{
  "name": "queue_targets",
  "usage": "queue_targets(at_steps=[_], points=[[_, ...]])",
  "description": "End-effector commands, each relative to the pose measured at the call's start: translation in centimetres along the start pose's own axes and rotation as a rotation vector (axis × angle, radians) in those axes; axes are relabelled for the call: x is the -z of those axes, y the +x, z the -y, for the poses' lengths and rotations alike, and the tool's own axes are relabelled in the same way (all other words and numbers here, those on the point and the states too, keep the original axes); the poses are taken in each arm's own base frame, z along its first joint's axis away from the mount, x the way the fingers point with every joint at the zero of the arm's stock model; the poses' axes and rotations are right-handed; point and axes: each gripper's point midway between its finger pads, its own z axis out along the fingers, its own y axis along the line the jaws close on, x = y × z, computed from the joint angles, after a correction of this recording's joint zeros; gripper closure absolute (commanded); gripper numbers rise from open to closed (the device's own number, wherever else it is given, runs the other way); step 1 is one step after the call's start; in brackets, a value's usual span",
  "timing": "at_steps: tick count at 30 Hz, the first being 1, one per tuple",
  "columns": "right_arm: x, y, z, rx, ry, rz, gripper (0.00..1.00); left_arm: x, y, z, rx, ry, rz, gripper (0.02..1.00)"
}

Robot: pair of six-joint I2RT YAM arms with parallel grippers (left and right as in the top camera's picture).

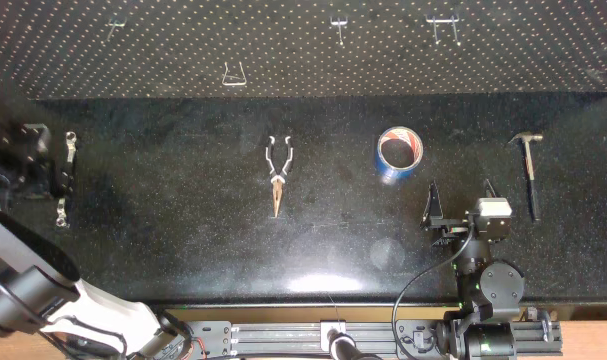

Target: Place Tools Onto Pegboard

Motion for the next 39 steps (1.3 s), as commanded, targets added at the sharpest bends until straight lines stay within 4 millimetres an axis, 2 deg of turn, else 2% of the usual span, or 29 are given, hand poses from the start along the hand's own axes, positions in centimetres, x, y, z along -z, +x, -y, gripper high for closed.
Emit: queue_targets(at_steps=[1,2,5,10,20,27,34,37,39], points=[[0.0,0.1,0.0,0.01,0.002,0.0,0.071,-2.4,0.0,0.9,0.048,0.07,-0.006,0.104],[0.0,0.1,0.0,0.01,0.002,0.0,0.071,-2.7,-0.1,1.0,0.044,0.071,-0.012,0.137],[0.0,0.1,0.0,0.01,0.002,0.0,0.069,-3.4,-0.4,0.5,0.042,0.051,-0.014,0.141],[0.0,0.1,0.0,0.01,0.002,0.0,0.071,-4.9,0.0,0.1,0.023,0.04,-0.054,0.095],[0.0,0.1,0.0,0.01,0.002,0.0,0.069,-5.5,-1.2,0.6,-0.067,0.0,-0.064,0.069],[0.0,0.1,0.0,0.01,0.002,0.0,0.071,-5.5,-1.0,0.6,-0.049,0.004,-0.066,0.071],[0.0,0.1,0.0,0.01,0.002,0.0,0.071,-6.9,0.3,1.3,-0.021,0.028,-0.093,0.064],[0.0,0.1,0.0,0.01,0.002,0.0,0.071,-7.1,0.3,1.3,-0.022,0.027,-0.09,0.066],[0.0,0.1,0.0,0.01,0.002,0.0,0.071,-7.1,0.3,1.4,0.002,0.028,-0.089,0.123]])
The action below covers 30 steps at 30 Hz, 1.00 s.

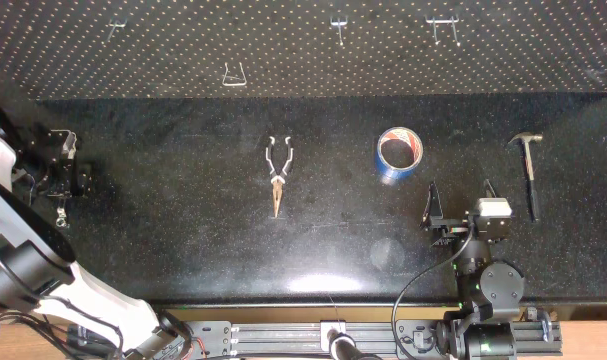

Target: Place Tools Onto Pegboard

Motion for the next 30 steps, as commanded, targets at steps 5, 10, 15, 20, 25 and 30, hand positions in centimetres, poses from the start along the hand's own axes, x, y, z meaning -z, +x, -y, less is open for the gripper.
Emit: queue_targets(at_steps=[5,10,15,20,25,30], points=[[0.0,0.1,0.0,0.01,0.002,0.0,0.071,-2.0,1.5,0.5,0.069,0.024,-0.054,0.989],[0.0,0.1,0.0,0.01,0.002,0.0,0.071,-2.0,1.4,0.7,0.069,0.033,-0.049,0.991],[0.0,0.1,0.0,0.01,0.002,0.0,0.071,-1.9,1.2,0.6,0.069,0.028,-0.042,0.991],[0.0,0.1,0.0,0.01,0.002,0.0,0.071,1.1,0.7,0.7,0.068,0.006,0.023,0.989],[0.0,0.1,0.0,0.01,0.002,0.0,0.071,6.1,1.6,2.2,0.047,-0.082,0.157,0.989],[0.0,0.1,0.0,0.01,0.002,0.0,0.071,8.8,3.4,8.5,-0.085,-0.191,0.373,0.989]])
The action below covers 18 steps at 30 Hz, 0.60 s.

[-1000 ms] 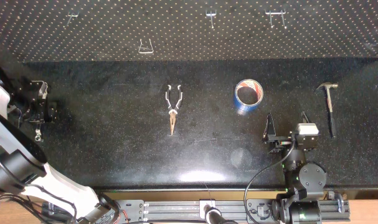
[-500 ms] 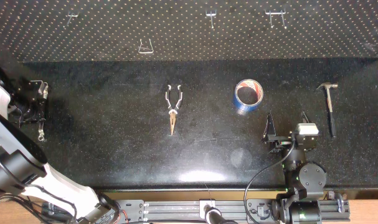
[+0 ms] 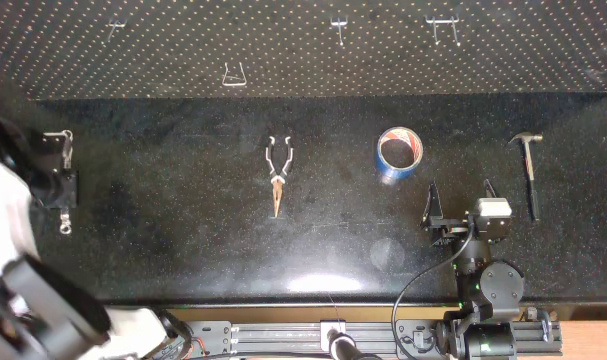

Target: Place Tools Onto Pegboard

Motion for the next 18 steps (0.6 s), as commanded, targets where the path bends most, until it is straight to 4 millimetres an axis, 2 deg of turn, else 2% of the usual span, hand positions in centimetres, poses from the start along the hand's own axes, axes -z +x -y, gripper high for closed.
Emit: queue_targets(at_steps=[1,3,6,10,13,15,18], points=[[0.0,0.2,0.0,0.01,0.001,-0.001,0.071,3.5,0.3,5.2,-0.12,-0.066,0.221,0.989],[0.0,0.2,0.0,0.01,0.001,-0.001,0.071,5.4,-0.3,7.3,-0.156,-0.101,0.366,0.991],[0.0,0.2,0.0,0.01,0.001,-0.001,0.071,8.0,-1.9,9.3,-0.087,-0.113,0.599,0.989],[0.0,0.2,0.0,0.01,0.001,-0.001,0.071,10.1,-4.2,9.3,0.172,-0.043,0.764,0.991],[0.0,0.2,0.0,0.01,0.001,-0.001,0.071,9.5,-5.3,9.2,0.283,0.008,0.776,0.989],[0.0,0.2,0.0,0.01,0.001,-0.001,0.071,8.8,-6.7,10.2,0.267,0.085,0.79,0.989],[0.0,0.2,0.0,0.01,0.001,-0.001,0.071,9.2,-8.8,11.2,0.225,0.15,0.855,0.989]])
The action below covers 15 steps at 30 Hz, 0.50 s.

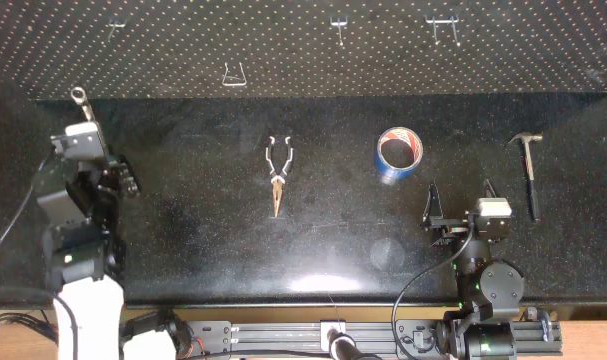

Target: Place Tools Onto Pegboard

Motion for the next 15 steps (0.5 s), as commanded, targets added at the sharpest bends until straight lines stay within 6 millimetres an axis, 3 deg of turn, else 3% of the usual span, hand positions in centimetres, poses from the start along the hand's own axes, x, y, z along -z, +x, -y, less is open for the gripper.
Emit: queue_targets(at_steps=[1,6,15], points=[[0.0,0.1,0.0,0.01,0.002,0.0,0.071,-1.7,-1.5,3.0,0.043,0.148,0.062,0.991],[0.0,0.1,0.0,0.01,0.002,0.0,0.071,-2.5,-1.2,5.3,-0.048,0.204,0.06,0.989],[0.0,0.1,0.0,0.01,0.002,0.0,0.071,-3.8,-2.2,4.7,-0.07,0.163,0.101,0.989]])
